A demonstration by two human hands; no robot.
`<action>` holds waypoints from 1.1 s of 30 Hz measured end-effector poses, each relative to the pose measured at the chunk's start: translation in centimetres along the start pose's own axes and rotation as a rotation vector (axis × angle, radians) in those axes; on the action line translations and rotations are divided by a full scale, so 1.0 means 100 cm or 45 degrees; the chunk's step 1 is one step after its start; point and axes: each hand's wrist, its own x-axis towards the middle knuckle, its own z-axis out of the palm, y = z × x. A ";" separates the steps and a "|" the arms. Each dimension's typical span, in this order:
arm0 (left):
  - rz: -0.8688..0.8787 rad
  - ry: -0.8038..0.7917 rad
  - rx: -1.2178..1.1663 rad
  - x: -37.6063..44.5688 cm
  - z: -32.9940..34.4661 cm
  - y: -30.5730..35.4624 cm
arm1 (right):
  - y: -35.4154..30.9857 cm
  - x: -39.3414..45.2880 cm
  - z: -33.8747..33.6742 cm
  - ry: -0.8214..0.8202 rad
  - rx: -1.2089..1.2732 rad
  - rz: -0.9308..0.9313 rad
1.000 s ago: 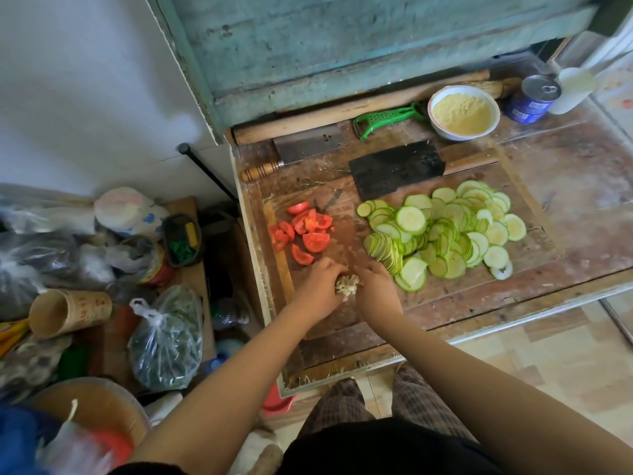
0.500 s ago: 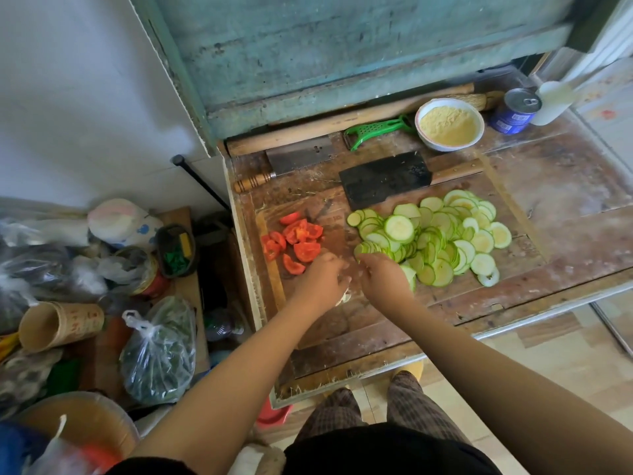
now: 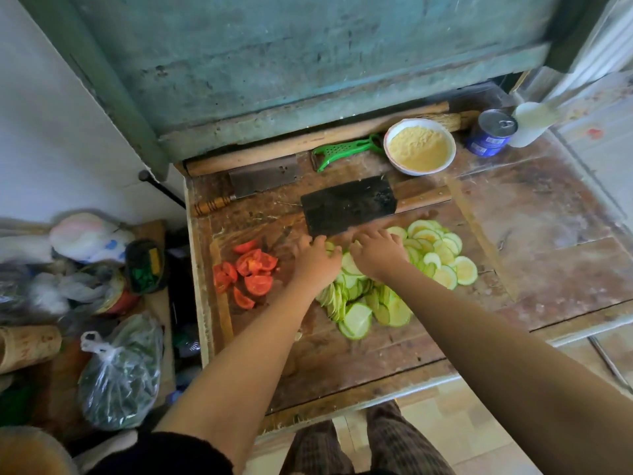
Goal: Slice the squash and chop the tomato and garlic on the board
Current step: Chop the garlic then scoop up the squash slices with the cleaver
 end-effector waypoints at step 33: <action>0.920 -0.144 0.622 -0.052 0.103 0.094 | 0.153 -0.082 0.009 0.109 0.591 0.380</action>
